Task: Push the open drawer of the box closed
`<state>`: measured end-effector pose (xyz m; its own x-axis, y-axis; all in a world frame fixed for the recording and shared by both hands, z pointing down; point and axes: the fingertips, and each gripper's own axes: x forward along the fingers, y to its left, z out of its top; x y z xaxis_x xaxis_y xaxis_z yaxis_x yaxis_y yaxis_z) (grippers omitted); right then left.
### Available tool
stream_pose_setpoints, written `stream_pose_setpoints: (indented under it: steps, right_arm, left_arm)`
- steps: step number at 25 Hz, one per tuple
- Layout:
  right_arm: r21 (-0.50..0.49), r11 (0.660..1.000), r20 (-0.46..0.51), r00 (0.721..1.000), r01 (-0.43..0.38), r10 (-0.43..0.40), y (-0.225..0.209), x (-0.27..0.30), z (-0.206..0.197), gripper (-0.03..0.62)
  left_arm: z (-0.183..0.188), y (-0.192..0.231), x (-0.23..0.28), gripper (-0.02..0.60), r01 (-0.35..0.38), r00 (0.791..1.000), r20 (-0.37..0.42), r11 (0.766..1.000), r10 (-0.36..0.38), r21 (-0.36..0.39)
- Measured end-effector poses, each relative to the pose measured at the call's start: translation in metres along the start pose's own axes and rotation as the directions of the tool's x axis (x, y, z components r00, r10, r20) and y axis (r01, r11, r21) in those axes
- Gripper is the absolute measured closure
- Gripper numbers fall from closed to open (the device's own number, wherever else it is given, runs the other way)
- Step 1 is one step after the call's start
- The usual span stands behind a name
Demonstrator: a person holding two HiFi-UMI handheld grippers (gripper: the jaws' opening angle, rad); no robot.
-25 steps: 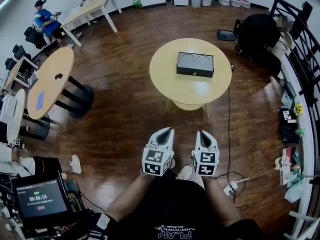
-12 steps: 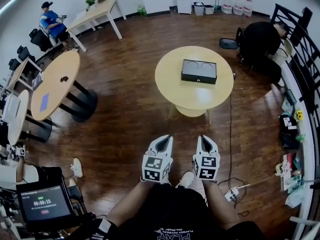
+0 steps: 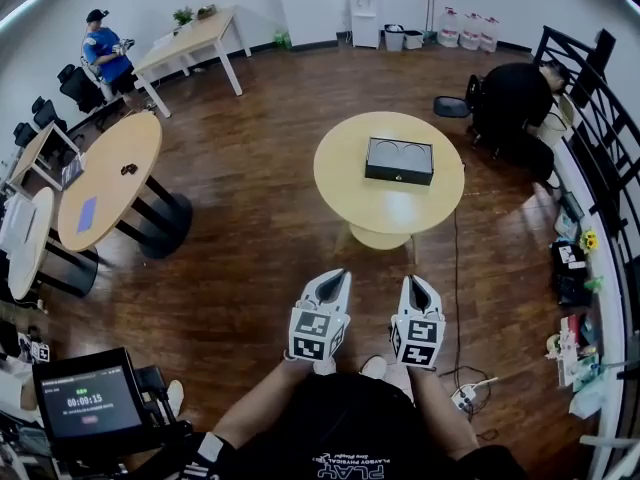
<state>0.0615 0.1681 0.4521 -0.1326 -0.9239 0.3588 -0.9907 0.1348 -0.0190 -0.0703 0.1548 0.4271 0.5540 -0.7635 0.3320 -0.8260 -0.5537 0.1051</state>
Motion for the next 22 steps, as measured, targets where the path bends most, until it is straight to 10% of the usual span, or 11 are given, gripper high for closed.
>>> stream_pose_setpoints:
  steps: [9, 22]
  right_arm:
    - [-0.043, 0.999, 0.079, 0.997, 0.014, -0.01, -0.035, 0.002, 0.016, 0.589]
    - [-0.06, 0.998, 0.105, 0.994, -0.026, 0.032, 0.029, 0.004, 0.03, 0.589]
  left_arm:
    - [0.003, -0.021, 0.034, 0.584, -0.006, 1.0, 0.023, 1.0, 0.006, 0.009]
    - [0.009, 0.023, -0.001, 0.584, -0.001, 0.999, 0.035, 1.0, 0.001, 0.001]
